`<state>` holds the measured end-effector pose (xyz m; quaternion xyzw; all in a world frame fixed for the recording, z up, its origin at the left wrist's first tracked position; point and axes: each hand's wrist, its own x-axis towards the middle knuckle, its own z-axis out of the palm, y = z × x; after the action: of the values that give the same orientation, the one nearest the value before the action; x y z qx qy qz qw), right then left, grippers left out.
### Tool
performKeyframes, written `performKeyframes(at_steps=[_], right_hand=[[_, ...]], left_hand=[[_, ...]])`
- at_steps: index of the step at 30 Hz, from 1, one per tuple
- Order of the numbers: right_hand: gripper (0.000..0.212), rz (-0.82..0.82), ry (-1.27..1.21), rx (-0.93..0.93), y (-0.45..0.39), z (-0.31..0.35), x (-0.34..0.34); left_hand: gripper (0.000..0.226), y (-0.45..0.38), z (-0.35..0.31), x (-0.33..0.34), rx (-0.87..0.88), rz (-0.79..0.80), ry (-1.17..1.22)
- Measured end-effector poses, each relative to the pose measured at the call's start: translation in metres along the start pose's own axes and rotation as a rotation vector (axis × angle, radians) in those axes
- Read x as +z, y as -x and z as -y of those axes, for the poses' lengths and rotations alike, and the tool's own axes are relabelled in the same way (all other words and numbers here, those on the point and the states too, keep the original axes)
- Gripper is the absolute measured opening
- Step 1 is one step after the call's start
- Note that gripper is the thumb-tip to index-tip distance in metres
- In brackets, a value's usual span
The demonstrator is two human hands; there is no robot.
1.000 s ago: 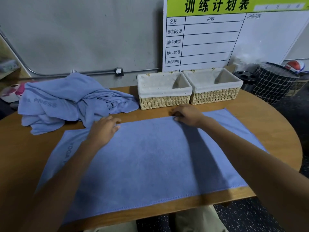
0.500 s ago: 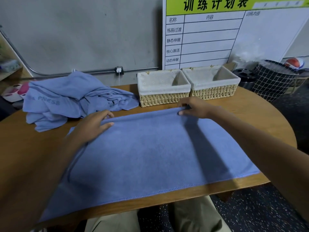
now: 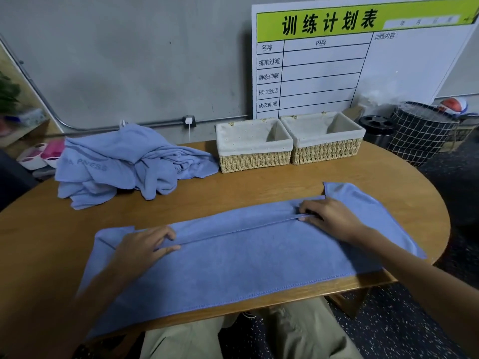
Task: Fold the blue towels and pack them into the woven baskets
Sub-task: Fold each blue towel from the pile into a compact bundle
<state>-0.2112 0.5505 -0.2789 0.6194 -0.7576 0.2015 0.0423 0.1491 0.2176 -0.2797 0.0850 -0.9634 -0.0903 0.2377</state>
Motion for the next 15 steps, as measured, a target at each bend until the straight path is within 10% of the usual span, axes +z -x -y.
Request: performKeyframes(at_steps=[10, 15], right_hand=[[0.053, -0.27, 0.04, 0.07, -0.077, -0.018, 0.004], [0.038, -0.354, 0.337, -0.27, -0.049, -0.01, -0.02]], left_hand=[[0.034, -0.065, 0.041, -0.016, -0.119, -0.171, -0.151], [0.022, -0.036, 0.02, -0.042, 0.106, -0.153, -0.222]])
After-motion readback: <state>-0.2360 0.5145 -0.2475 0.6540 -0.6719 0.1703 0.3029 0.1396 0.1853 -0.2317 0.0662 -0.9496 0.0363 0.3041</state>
